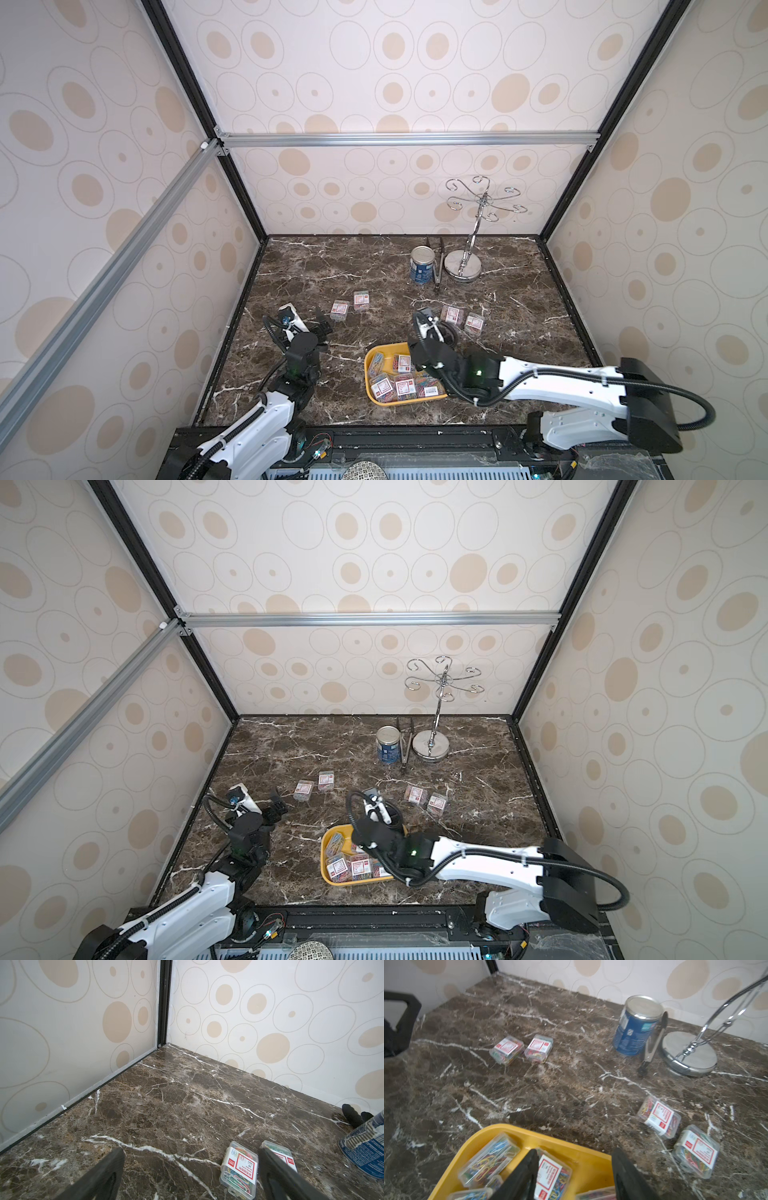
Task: Take the paper clips out of the storage box
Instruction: Pick up the boxed paper clips from the storage box.
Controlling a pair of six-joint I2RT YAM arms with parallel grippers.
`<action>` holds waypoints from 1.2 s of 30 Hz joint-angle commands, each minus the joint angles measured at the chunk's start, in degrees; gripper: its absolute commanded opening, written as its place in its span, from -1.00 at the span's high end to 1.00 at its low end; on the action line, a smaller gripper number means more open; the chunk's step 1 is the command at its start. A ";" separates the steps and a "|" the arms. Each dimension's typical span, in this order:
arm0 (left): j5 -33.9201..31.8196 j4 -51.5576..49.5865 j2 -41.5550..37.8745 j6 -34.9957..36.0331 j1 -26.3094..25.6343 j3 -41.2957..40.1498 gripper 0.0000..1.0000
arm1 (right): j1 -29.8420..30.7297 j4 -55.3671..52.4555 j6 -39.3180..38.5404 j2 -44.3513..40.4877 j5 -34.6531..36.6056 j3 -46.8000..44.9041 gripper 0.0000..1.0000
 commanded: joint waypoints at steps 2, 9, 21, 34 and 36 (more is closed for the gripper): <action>-0.97 0.42 -0.53 -1.38 0.60 0.20 -1.00 | 0.47 -13.56 6.95 6.79 1.04 4.93 -0.11; -0.96 0.50 -1.09 -1.50 0.68 -0.16 -1.00 | 0.70 -16.22 20.92 4.91 -4.44 -0.07 -0.06; -0.85 0.41 -0.81 -1.39 0.65 0.01 -1.00 | 4.02 -15.33 36.82 -0.56 -2.92 -6.58 -0.07; -1.06 0.41 -0.89 -1.49 0.65 -0.01 -1.00 | 3.99 -20.18 42.43 5.80 -2.30 -2.95 -0.17; -0.98 0.39 -0.90 -1.46 0.65 -0.07 -1.00 | 3.91 -20.10 42.07 7.04 -2.59 -2.28 -0.18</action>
